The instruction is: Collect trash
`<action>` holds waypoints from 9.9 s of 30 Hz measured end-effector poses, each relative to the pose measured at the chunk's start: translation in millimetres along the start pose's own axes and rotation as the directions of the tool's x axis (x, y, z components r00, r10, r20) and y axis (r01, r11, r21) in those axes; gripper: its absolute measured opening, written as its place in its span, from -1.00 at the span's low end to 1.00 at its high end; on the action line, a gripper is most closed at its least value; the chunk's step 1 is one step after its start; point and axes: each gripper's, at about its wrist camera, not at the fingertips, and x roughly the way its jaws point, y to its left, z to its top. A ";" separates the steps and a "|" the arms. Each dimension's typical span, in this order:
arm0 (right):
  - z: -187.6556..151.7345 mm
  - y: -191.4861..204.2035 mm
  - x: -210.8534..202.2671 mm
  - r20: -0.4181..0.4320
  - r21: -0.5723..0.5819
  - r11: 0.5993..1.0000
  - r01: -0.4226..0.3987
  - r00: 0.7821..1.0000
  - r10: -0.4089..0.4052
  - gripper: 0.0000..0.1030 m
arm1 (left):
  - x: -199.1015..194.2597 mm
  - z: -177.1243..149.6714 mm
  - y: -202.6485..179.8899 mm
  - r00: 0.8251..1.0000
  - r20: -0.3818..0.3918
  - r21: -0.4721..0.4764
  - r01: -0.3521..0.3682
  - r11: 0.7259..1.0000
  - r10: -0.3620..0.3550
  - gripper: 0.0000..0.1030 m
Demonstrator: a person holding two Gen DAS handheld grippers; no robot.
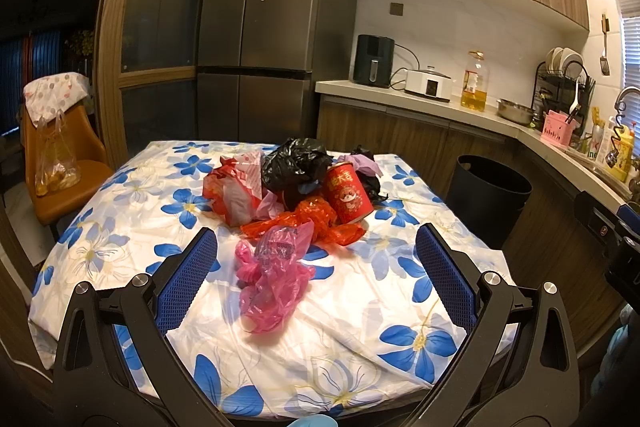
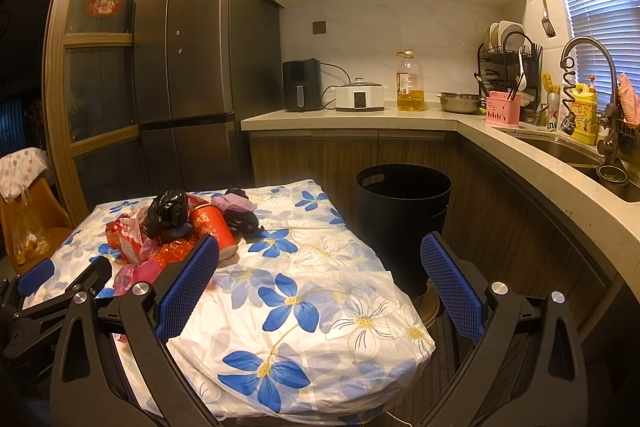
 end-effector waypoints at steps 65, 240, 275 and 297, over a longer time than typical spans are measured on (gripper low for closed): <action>-38.3 36.8 91.2 -0.080 -0.008 0.983 -0.183 0.980 0.182 0.89 | 101.5 -54.8 62.1 0.991 -0.131 -0.060 -0.048 0.997 0.040 -0.05; 42.2 -142.7 164.2 0.062 0.160 0.979 0.126 0.989 -0.137 0.55 | 196.3 56.3 -184.1 0.971 0.007 0.102 0.235 0.967 -0.237 0.77; 14.8 -45.2 132.7 0.031 0.078 0.997 -0.031 0.999 0.028 0.55 | 139.8 31.8 -56.8 0.997 0.040 -0.026 0.067 0.997 -0.066 0.77; -7.2 23.1 175.3 -0.062 0.032 0.981 -0.189 0.980 0.191 0.55 | 171.1 32.9 26.1 0.997 0.016 -0.115 -0.075 0.991 0.078 0.77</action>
